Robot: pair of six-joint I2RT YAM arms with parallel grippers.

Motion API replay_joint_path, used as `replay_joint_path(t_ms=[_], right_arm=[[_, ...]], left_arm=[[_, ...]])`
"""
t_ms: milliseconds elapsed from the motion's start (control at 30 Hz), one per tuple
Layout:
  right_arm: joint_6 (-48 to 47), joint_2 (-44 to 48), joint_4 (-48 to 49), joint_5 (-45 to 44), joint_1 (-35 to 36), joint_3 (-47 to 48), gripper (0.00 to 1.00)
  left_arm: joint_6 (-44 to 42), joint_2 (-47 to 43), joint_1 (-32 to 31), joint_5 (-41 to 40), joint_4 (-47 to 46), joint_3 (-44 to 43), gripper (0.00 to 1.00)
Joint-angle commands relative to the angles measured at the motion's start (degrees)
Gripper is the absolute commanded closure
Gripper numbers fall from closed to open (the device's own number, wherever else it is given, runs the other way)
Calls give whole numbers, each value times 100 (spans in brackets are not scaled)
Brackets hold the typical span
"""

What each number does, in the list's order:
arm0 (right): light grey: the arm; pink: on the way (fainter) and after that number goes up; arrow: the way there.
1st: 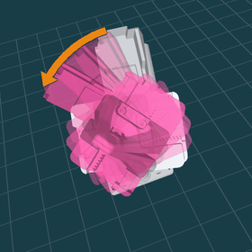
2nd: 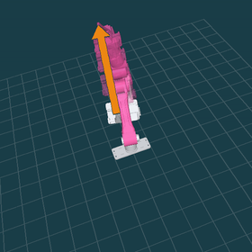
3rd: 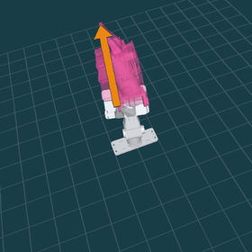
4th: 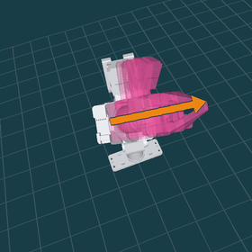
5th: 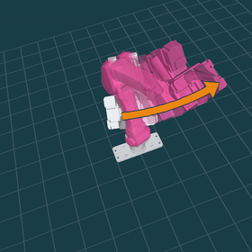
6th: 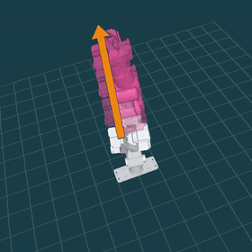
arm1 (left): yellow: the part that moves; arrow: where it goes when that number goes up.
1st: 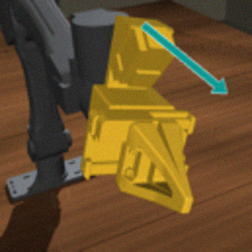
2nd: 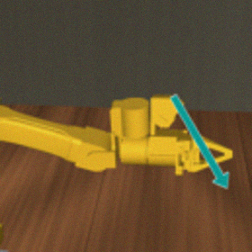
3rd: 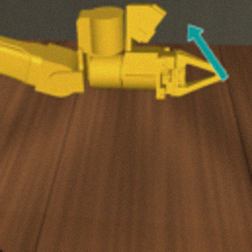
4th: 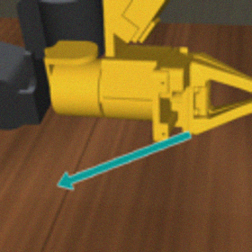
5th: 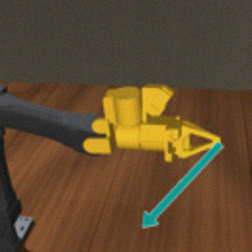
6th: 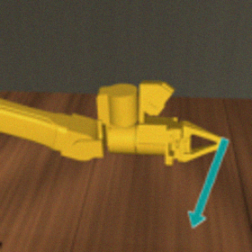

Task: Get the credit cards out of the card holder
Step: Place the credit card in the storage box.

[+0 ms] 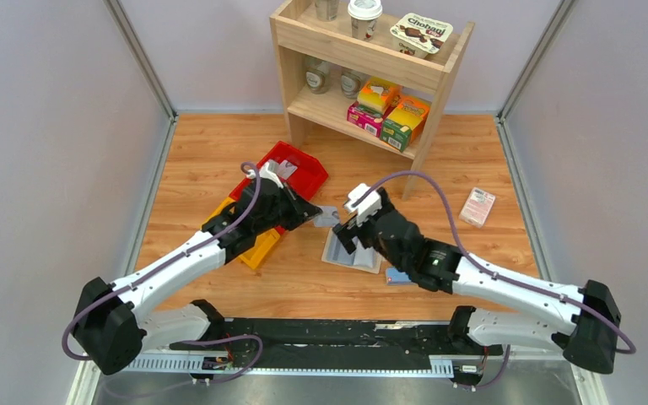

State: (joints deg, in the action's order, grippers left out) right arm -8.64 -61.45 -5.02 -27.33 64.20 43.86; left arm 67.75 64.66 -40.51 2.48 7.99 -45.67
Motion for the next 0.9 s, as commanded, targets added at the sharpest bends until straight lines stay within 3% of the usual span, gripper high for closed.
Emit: replay_joint_path(t_ms=[0,167,300,567,867], right_arm=[[1618,625,-131,1175,-873,-219,0],[2638,1143,-87,2178,-1831,-676,0],[3105,1346,-26,2399,-2166,-958,0],[3044,1373,-8,2619,-2211,-958,0],[2948,1425,-69,2593,-2246,-1019,0]], left_arm=[[-692,-77,464,-90,-920,268,100],[-1201,230,930,-54,-1379,252,100],[-1448,625,1150,-502,-1151,-56,100],[-1290,1618,1520,-1688,-825,-898,100],[-545,3155,1783,-2164,132,-2112,100]])
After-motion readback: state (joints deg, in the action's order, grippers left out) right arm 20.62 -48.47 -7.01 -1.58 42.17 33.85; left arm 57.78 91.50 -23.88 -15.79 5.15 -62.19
